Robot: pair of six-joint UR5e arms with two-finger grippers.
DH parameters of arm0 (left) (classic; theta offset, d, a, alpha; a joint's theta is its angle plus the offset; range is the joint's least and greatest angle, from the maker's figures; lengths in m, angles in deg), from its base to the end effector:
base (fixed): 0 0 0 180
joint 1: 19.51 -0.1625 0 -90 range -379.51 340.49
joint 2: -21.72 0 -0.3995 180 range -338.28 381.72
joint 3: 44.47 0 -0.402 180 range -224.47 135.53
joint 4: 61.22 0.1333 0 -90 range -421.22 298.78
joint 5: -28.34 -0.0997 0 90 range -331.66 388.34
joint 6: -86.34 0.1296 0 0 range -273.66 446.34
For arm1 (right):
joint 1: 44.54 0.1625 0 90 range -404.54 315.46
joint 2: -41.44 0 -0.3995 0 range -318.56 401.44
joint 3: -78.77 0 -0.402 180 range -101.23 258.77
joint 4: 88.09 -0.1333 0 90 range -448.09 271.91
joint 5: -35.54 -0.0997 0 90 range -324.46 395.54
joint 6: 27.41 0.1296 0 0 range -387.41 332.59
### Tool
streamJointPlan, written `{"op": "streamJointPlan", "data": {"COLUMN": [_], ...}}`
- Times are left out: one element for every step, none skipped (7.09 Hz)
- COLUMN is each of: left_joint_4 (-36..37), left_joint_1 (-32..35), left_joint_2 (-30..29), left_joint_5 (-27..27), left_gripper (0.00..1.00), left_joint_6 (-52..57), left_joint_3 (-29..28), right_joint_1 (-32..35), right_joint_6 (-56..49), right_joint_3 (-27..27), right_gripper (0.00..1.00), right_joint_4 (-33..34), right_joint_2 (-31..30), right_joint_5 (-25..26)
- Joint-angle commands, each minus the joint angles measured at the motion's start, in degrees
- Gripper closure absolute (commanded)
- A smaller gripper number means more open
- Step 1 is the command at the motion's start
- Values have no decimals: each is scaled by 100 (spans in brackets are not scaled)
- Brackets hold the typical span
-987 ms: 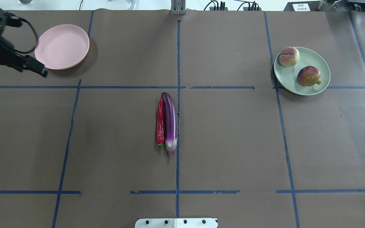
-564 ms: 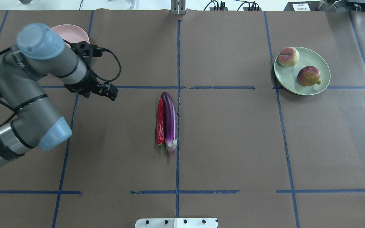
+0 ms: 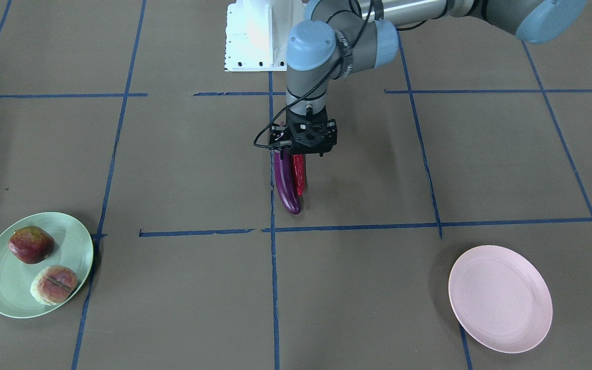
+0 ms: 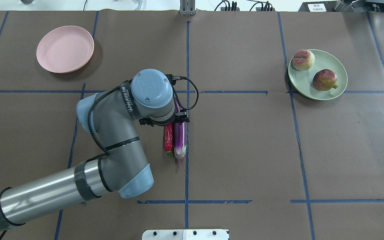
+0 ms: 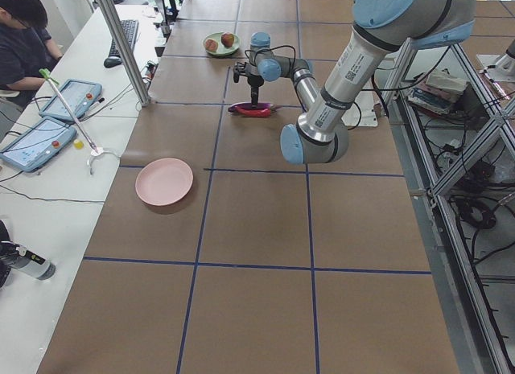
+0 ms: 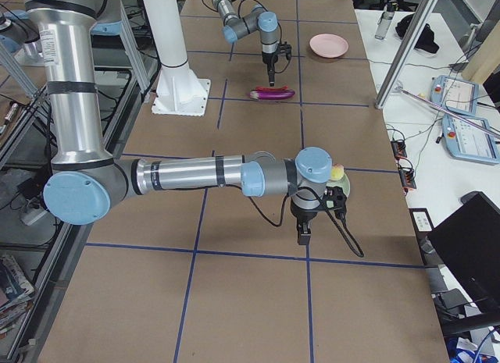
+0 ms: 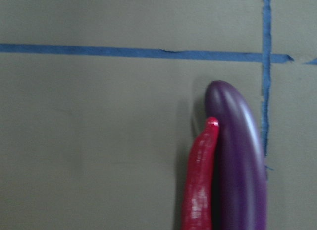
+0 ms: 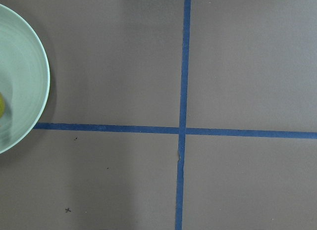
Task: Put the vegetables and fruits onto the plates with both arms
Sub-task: 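Move the left gripper to the purple eggplant and grasp it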
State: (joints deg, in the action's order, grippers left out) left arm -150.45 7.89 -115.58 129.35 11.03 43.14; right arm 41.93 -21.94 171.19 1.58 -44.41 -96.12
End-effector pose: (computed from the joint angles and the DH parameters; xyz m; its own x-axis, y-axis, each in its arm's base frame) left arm 0.6056 -0.4362 0.1715 0.7009 -0.0829 -0.7084 0.1612 0.9859 0.0440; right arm 0.0139 -0.5408 0.5991 0.7432 -0.0307 0.6683 -0.0098 0.9983 0.0567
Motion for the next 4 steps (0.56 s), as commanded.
{"op": "streamJointPlan", "data": {"left_joint_4": [-15, -6, -15, -15], "left_joint_1": [-244, -261, -279, -288], "left_joint_2": [-534, -517, -499, -508], "left_joint_5": [-406, -450, -451, -442], "left_gripper": [4, 23, 35, 54], "left_joint_6": [-238, -247, -247, -247], "left_joint_3": [-832, -859, -912, -912], "right_joint_1": [-24, -25, -25, -42], "right_joint_6": [7, 7, 7, 7], "right_joint_3": [-4, -4, -4, -4], "right_gripper": [0, 0, 0, 0], "right_joint_4": [-2, -2, -2, -2], "right_joint_2": [-2, -2, -2, -2], "right_joint_5": [0, 0, 0, 0]}}
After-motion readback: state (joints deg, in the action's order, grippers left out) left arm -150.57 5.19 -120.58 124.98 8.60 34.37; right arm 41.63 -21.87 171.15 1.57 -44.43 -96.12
